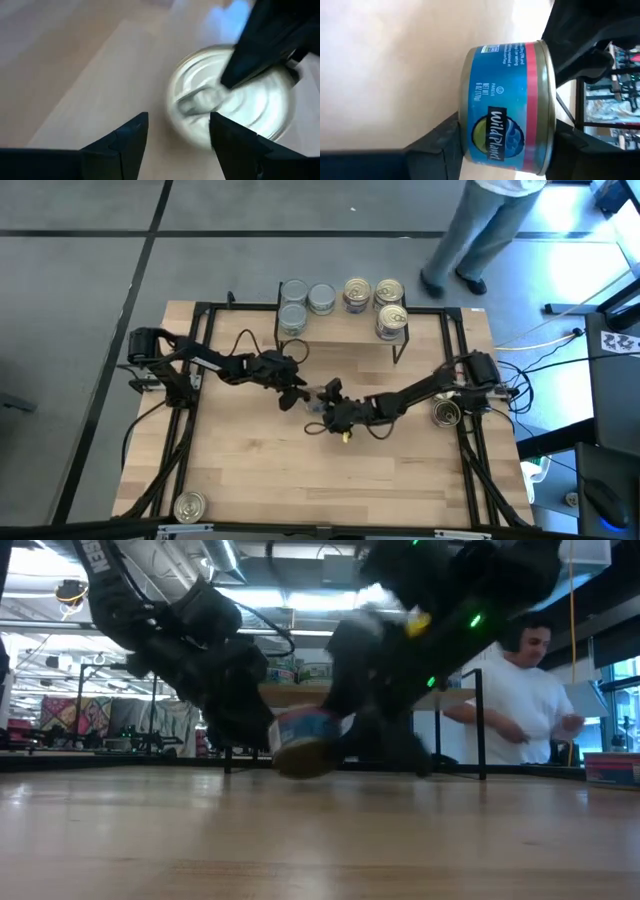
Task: Stack canned seafood by type on shelf
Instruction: Put the blue pink tuna can on the shelf
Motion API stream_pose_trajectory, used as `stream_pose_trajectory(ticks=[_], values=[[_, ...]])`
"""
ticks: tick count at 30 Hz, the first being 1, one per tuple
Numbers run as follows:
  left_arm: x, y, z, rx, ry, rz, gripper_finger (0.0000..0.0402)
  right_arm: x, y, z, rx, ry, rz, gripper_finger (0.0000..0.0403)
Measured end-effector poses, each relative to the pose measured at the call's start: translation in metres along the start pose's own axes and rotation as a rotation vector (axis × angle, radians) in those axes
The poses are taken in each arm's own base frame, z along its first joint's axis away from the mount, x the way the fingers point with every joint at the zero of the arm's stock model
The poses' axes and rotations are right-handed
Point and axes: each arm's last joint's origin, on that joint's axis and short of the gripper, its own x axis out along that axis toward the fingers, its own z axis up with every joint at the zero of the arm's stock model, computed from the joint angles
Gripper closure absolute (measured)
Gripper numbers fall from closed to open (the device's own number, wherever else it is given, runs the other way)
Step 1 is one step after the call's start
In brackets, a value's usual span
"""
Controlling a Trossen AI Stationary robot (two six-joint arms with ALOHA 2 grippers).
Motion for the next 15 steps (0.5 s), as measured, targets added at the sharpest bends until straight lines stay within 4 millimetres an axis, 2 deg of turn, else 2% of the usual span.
stream_pose_trajectory(ticks=[6, 11, 15], values=[[-0.020, -0.022, 0.012, 0.064, -0.055, -0.021, 0.0194, -0.047, -0.012, 0.019, 0.064, -0.027, 0.009, 0.0208], [-0.033, -0.032, 0.001, 0.117, 0.030, 0.100, 0.0194, -0.090, -0.034, 0.028, 0.131, -0.046, -0.068, 0.0208], [-0.035, -0.040, -0.014, 0.159, 0.119, 0.177, 0.0194, -0.112, -0.058, 0.022, 0.163, 0.005, -0.189, 0.0208]])
